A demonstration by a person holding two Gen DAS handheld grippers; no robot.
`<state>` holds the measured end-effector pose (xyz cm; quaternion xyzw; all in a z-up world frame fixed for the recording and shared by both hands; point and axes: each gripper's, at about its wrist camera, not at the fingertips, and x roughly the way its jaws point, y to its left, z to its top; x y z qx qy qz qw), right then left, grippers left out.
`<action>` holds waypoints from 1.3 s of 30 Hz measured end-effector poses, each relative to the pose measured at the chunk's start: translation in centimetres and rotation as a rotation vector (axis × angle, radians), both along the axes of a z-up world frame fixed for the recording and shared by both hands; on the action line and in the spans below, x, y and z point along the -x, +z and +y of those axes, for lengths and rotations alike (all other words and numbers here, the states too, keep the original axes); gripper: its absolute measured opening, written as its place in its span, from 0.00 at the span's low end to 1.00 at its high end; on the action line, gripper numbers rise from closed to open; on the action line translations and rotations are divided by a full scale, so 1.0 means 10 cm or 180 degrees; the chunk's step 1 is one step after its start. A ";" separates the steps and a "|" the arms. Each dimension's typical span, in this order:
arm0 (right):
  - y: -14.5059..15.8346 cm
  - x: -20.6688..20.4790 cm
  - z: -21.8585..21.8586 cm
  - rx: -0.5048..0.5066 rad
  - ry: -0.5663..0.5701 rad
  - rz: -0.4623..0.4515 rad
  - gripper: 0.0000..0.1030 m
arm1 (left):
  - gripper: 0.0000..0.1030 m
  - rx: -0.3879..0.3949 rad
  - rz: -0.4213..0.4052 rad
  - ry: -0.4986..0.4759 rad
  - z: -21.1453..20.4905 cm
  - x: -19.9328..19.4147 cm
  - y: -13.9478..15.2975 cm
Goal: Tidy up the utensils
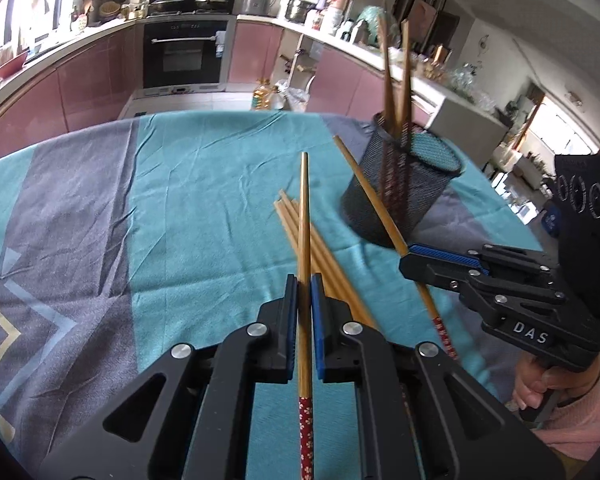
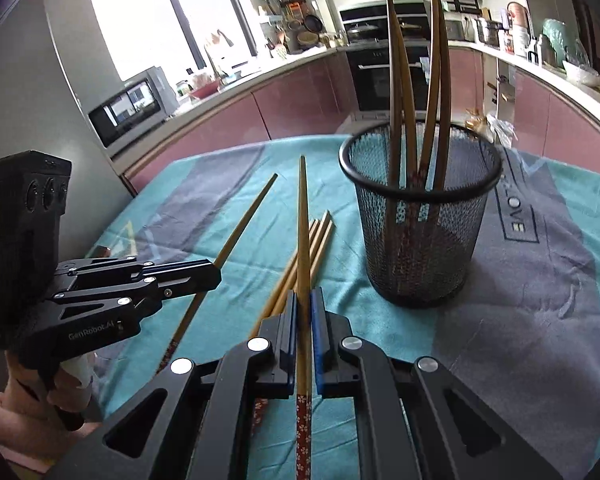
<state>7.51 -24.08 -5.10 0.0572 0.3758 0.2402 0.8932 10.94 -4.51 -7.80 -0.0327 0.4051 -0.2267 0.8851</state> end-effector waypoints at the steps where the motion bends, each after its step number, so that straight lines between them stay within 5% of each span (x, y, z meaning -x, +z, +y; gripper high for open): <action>1: 0.04 0.02 -0.01 -0.0032 0.0013 -0.0029 0.06 | 0.07 0.0028 -0.0017 -0.0021 -0.01 0.02 0.04; 19: 0.55 0.16 -0.32 -0.0300 -0.0039 -0.0443 0.06 | 0.07 0.0450 -0.0511 -0.0304 -0.01 0.30 0.84; 39: 1.16 0.00 -0.68 -0.0292 -0.0238 -0.1025 0.06 | 0.07 0.0599 -0.0923 -0.0387 -0.28 -0.03 1.44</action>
